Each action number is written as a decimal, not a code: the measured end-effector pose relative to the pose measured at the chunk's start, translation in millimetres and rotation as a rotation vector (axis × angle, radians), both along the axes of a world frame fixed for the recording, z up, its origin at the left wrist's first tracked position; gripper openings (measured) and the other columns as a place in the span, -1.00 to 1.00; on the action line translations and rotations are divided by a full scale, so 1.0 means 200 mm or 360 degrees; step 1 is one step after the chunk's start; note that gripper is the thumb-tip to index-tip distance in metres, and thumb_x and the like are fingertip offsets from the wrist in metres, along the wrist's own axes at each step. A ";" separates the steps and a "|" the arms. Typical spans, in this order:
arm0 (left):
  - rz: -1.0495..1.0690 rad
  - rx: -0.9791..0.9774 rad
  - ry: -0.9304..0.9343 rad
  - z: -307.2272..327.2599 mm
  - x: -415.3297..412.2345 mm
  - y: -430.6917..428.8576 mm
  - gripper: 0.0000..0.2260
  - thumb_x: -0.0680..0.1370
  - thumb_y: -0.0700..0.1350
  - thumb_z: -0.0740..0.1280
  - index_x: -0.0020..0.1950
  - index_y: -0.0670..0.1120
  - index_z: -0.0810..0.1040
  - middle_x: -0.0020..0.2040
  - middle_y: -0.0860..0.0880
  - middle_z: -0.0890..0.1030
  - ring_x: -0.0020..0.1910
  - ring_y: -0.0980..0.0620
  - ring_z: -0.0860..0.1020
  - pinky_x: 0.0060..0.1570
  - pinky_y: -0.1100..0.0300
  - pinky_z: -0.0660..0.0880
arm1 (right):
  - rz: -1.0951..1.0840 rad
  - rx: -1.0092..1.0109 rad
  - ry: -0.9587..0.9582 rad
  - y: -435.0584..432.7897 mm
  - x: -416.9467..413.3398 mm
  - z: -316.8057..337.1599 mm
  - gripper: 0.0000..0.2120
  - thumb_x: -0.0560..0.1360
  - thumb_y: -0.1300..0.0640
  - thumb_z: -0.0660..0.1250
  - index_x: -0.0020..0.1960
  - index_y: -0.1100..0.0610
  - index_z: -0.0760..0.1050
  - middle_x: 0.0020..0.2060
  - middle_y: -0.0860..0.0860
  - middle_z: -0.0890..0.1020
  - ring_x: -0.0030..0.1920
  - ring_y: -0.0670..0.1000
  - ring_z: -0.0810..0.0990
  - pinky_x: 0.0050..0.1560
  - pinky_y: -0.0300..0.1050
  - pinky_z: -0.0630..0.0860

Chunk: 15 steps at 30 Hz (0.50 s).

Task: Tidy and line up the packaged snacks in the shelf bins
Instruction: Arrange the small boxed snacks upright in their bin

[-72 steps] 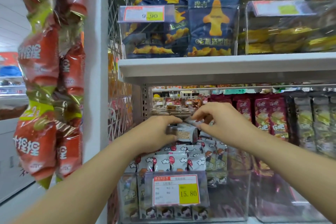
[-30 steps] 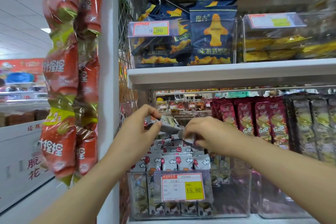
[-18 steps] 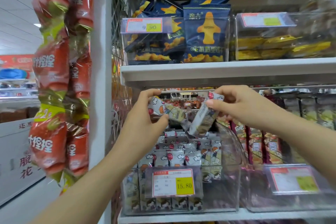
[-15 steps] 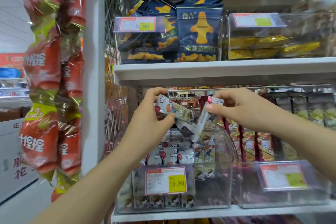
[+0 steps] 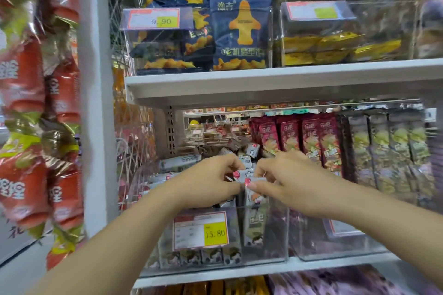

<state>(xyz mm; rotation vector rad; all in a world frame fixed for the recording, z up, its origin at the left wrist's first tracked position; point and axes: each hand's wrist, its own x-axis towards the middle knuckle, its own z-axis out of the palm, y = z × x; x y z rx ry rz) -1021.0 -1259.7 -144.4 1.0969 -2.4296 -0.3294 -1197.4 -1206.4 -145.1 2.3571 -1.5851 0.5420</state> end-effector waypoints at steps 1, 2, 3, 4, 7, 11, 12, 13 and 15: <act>0.0006 -0.0001 -0.0061 0.00 0.00 0.00 -0.91 0.56 -0.01 0.29 0.03 0.03 0.47 -0.14 0.13 0.57 -0.29 0.28 0.48 -0.25 0.31 0.41 | 0.0032 0.0092 0.0033 -0.01 0.00 -0.01 -0.77 0.59 -0.14 0.12 -0.11 -0.04 0.43 -0.35 -0.14 0.46 -0.26 -0.20 0.36 0.39 0.00 0.15; 0.0021 -0.0006 -0.0122 0.00 0.00 0.01 -0.93 0.58 0.00 0.25 -0.02 0.03 0.48 -0.26 0.15 0.52 -0.39 0.29 0.42 -0.35 0.34 0.33 | 0.0060 0.0196 0.0052 -0.02 0.00 -0.02 -0.78 0.61 -0.07 0.11 -0.11 -0.03 0.44 -0.37 -0.14 0.44 -0.27 -0.24 0.35 0.47 0.06 0.01; 0.0043 -0.0016 -0.0172 0.00 0.00 0.01 -0.89 0.60 0.02 0.22 -0.05 0.03 0.49 -0.32 0.14 0.48 -0.43 0.27 0.39 -0.38 0.33 0.30 | 0.0079 0.0284 0.0062 -0.02 0.00 -0.02 -0.79 0.63 -0.01 0.10 -0.11 -0.03 0.45 -0.38 -0.14 0.43 -0.26 -0.26 0.35 0.49 0.12 -0.09; 0.0052 -0.0024 -0.0203 -0.01 0.00 0.00 -0.84 0.61 0.03 0.19 -0.06 0.01 0.51 -0.34 0.12 0.47 -0.41 0.25 0.39 -0.34 0.28 0.33 | 0.0097 0.0340 0.0063 -0.03 0.00 -0.03 -0.78 0.63 0.02 0.09 -0.12 -0.05 0.45 -0.38 -0.15 0.44 -0.23 -0.27 0.36 0.48 0.17 -0.15; 0.0060 0.0015 -0.0220 -0.04 0.01 0.00 -0.70 0.60 0.13 0.15 -0.02 -0.04 0.56 -0.25 0.02 0.52 -0.29 0.08 0.43 -0.21 0.12 0.38 | 0.0158 0.0373 0.0078 -0.03 -0.01 -0.01 -0.74 0.64 0.02 0.08 -0.14 -0.17 0.46 -0.31 -0.24 0.53 -0.03 -0.27 0.39 0.47 0.22 -0.20; 0.0014 0.0035 -0.0168 -0.05 0.04 0.03 -0.75 0.54 0.24 0.20 -0.03 0.13 0.56 -0.16 0.03 0.59 -0.27 0.11 0.48 -0.16 0.12 0.43 | 0.0289 0.0292 -0.0035 -0.02 -0.05 0.04 -0.81 0.59 0.00 0.19 0.08 -0.13 0.57 -0.11 -0.31 0.51 0.02 -0.33 0.44 0.27 -0.21 0.29; 0.0006 0.0029 -0.0160 -0.06 0.05 0.03 -0.75 0.53 0.26 0.21 -0.02 0.15 0.56 -0.12 0.01 0.59 -0.24 0.09 0.50 -0.15 0.11 0.44 | 0.0313 0.0209 -0.0178 -0.03 -0.05 0.06 -0.83 0.57 0.02 0.24 0.08 -0.14 0.57 -0.12 -0.34 0.50 -0.07 -0.40 0.46 0.10 -0.38 0.36; 0.0003 0.0025 -0.0155 -0.06 0.05 0.04 -0.76 0.52 0.27 0.21 -0.02 0.16 0.55 -0.11 -0.01 0.59 -0.22 0.05 0.51 -0.15 0.10 0.43 | 0.0317 0.0089 -0.0317 -0.05 -0.06 0.08 -0.84 0.55 0.06 0.27 0.07 -0.14 0.56 -0.13 -0.35 0.50 -0.16 -0.45 0.47 -0.03 -0.48 0.40; 0.0006 0.0029 -0.0123 -0.07 0.05 0.04 -0.77 0.52 0.27 0.21 -0.04 0.17 0.54 -0.10 -0.06 0.58 -0.25 0.05 0.48 -0.20 0.12 0.39 | 0.0279 -0.0125 -0.0461 -0.13 -0.08 0.11 -0.83 0.52 0.11 0.32 0.06 -0.12 0.55 -0.17 -0.35 0.52 -0.18 -0.43 0.47 -0.14 -0.58 0.38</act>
